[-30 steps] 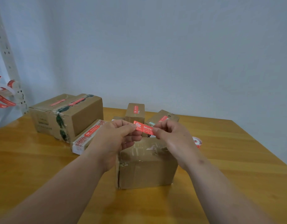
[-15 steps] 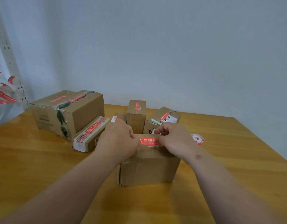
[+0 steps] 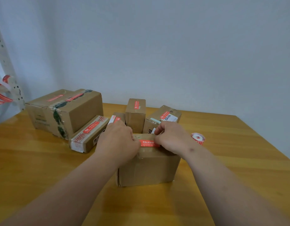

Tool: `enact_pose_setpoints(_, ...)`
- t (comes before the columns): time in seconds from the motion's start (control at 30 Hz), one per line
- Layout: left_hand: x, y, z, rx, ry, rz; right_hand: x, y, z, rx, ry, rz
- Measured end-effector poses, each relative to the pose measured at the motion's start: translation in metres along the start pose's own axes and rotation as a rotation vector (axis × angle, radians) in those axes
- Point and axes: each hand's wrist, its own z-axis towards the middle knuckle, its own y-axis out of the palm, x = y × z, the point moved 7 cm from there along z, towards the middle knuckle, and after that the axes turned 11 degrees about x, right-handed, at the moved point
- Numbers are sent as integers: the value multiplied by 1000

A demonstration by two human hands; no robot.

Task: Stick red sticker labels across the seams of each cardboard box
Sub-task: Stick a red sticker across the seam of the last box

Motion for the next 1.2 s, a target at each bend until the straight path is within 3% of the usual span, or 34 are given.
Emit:
enact_pose_setpoints(0.23, 2, 5, 0, 10, 7, 55, 3, 3, 5, 1, -7, -39)
enact_pose_setpoints(0.4, -11, 9, 2, 13, -102, -140, 18, 5, 7, 56, 24, 17)
enact_pose_setpoints(0.6, -24, 18, 4, 29, -201, -311, 34, 14, -1, -2, 193, 401)
enact_pose_setpoints(0.73, -21, 24, 0, 3, -184, -214, 27, 20, -5, -44, 117, 234)
enact_pose_setpoints(0.9, -27, 27, 1, -32, -287, -378, 33, 16, -5, -89, 238, 492)
enact_pose_setpoints(1.03, -25, 28, 1, -3, -268, -344, 26, 19, -5, -51, 185, 403)
enact_pose_setpoints(1.2, -41, 37, 3, -60, -402, -615, 33, 18, -3, -55, 241, 504)
